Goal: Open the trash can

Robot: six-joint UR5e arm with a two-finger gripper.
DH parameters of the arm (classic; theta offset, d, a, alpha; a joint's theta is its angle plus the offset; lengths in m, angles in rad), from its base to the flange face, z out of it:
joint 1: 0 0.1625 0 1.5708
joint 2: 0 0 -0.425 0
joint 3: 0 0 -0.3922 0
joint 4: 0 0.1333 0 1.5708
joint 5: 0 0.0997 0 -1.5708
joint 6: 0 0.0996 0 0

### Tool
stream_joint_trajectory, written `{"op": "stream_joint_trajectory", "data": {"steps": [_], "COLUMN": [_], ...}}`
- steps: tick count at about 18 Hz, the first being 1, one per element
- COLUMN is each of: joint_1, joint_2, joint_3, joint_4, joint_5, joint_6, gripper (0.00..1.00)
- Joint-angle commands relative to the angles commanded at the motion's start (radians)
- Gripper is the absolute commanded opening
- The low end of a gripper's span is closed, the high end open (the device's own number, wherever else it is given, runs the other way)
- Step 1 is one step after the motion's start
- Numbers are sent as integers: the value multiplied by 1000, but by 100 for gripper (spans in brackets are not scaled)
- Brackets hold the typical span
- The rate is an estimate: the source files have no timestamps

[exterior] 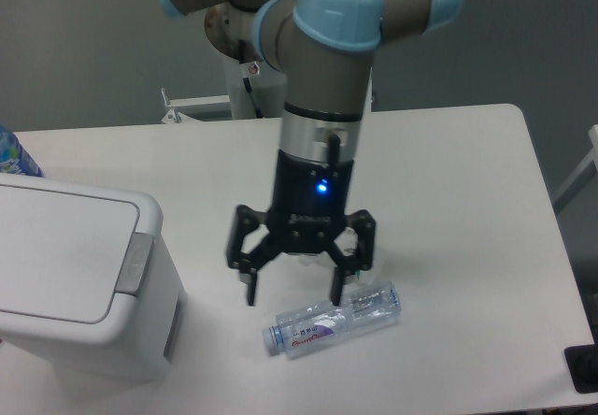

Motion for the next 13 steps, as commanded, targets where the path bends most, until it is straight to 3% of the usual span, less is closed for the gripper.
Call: {"op": "stream_joint_trajectory", "data": {"steps": [2, 4, 7, 10, 13], "joint_1": [-5, -15, -38, -52, -71], "joint_2": [20, 31, 28, -6, -43], "joint_3": [-29, -34, -2, 47, 107], "joint_4": [-3, -44, -173, -199, -277], "joint_5": [3, 3, 5, 5, 23], "joint_6": [-2, -6, -5, -6, -6], "gripper": [100, 100, 100, 100, 100]}}
